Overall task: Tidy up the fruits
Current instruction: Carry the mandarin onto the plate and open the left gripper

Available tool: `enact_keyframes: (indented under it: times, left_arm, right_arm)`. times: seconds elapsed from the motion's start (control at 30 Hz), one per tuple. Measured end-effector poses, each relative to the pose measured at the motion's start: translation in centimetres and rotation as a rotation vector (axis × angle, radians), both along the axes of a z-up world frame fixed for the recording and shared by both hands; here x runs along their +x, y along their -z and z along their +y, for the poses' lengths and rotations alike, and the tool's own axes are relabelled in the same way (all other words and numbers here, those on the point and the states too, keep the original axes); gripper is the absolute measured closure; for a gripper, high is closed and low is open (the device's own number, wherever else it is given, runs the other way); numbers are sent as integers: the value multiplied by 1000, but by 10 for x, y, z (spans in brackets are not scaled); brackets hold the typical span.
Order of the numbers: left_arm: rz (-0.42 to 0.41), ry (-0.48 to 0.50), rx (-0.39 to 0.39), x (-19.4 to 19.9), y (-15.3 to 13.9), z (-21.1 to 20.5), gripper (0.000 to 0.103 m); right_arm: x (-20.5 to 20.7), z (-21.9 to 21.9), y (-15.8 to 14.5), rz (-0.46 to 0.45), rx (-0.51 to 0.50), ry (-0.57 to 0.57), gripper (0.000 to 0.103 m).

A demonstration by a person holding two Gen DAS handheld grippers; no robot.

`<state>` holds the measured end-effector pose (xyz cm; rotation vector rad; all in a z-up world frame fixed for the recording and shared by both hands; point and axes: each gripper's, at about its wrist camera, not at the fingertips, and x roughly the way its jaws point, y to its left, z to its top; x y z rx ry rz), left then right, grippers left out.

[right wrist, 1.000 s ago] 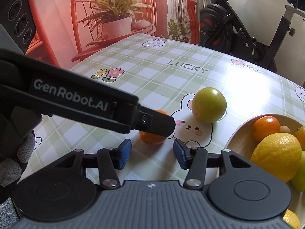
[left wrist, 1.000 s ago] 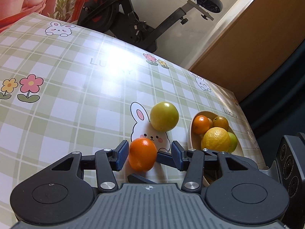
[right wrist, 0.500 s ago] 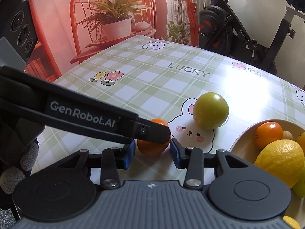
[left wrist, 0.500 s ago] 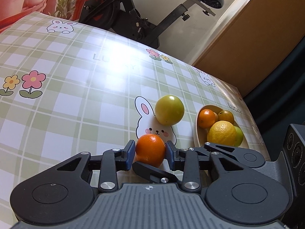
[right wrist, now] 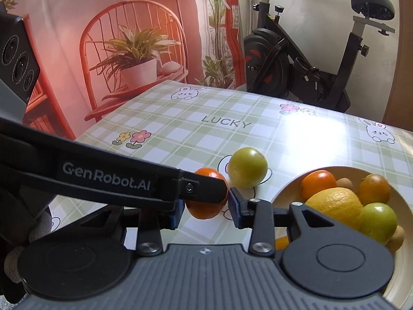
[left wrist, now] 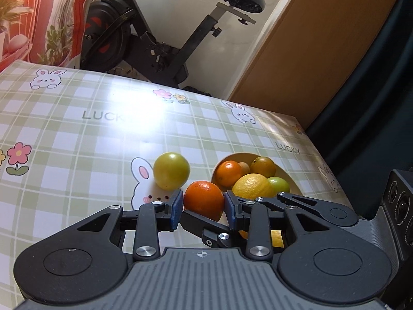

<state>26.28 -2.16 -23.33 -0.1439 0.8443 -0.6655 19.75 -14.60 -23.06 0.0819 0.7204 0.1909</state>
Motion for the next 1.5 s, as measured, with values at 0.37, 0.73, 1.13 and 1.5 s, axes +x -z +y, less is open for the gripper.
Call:
enact_keyframes:
  times: [0.37,0.73,1.13,1.5]
  left_arm:
    - [-42,147,69,-13,-18,-74,66]
    - [-40,309,171,-39,-8,-166,66]
    - [19,299,220,-33,22,-190,66]
    - [24,291,226,-29,26,-192,65]
  right_arm:
    - [-39,-61,-25,-91,71,150,64]
    - [-86,-136,-20,-92,137,323,64]
    - [-99,-164,6,-19,176,398,64]
    - [-93,-166,12,5,171,391,64]
